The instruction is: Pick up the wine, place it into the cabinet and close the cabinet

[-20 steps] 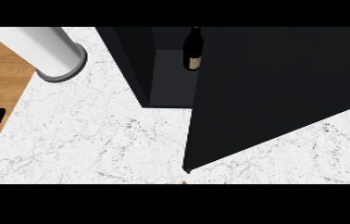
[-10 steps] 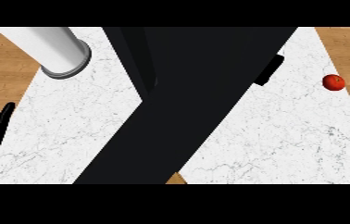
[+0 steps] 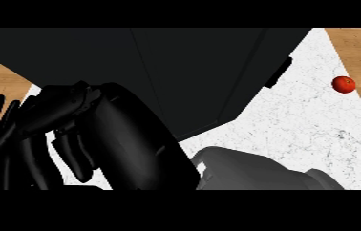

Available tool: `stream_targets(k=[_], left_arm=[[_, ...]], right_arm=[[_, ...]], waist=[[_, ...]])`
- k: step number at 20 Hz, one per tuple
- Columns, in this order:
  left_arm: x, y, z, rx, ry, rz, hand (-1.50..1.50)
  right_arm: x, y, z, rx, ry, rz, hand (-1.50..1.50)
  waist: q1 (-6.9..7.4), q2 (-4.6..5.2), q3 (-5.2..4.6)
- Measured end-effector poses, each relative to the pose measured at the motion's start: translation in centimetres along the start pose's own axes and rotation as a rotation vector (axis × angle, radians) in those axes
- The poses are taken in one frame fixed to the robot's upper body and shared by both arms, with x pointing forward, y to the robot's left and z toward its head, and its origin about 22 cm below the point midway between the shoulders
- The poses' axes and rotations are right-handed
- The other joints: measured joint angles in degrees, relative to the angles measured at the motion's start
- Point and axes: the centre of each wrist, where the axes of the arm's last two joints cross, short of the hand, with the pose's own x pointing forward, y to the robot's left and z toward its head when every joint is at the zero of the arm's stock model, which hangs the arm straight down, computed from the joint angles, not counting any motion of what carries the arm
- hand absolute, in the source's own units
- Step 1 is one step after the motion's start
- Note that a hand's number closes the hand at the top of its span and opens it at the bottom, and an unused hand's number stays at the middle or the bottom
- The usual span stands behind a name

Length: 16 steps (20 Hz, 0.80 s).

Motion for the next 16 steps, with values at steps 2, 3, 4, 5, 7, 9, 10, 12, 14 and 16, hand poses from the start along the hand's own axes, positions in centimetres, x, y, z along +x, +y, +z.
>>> stream_targets(k=[2,3,4,5,7,9,10,12,14,16], left_arm=[[0.0,-0.3,-0.1,0.006,-0.004,0.003,-1.5],[-0.3,-0.3,-0.1,0.009,-0.005,0.003,-1.5],[-0.3,-0.4,-0.1,0.008,-0.003,0.004,-1.5],[-0.6,-0.2,0.0,0.012,-0.003,0.003,-1.5],[-0.6,-0.1,-0.1,0.011,-0.008,-0.01,-1.5],[-0.6,-0.3,0.2,0.01,-0.014,-0.008,-1.5],[-0.4,-0.4,0.1,0.008,-0.016,-0.006,-1.5],[-0.6,-0.3,-0.1,0.008,-0.017,-0.008,-1.5],[-0.2,0.0,-0.4,0.011,-0.021,-0.013,-1.5],[-0.2,0.0,-0.5,0.008,-0.015,-0.019,-1.5]], right_arm=[[0.1,-0.3,-1.9,-0.018,-0.012,0.049,1.5],[0.3,-0.2,-2.7,-0.029,-0.018,0.074,1.5],[0.5,-0.7,-3.7,-0.041,-0.022,0.101,1.5],[0.2,-0.9,-4.4,-0.054,-0.025,0.121,1.5],[-0.3,-1.7,-6.0,-0.082,-0.024,0.153,1.5],[-0.4,-2.6,-7.4,-0.103,-0.013,0.16,1.5],[-0.7,-3.3,-8.0,-0.107,-0.004,0.16,1.5],[-1.4,-4.5,-8.9,-0.115,0.004,0.161,1.5],[-1.9,-5.1,-9.5,-0.105,0.001,0.162,1.5],[-2.3,-5.7,-9.9,-0.092,0.005,0.16,1.5]], waist=[[-0.24,-0.03,0.02],[-0.42,-0.06,0.03],[-0.47,-0.05,0.02],[-0.56,-0.06,0.03],[-0.62,-0.04,0.03],[-0.63,-0.08,0.04],[-0.68,-0.09,0.05],[-0.81,-0.17,-0.01],[-0.85,-0.55,-0.05],[-0.8,-0.91,-0.08]])
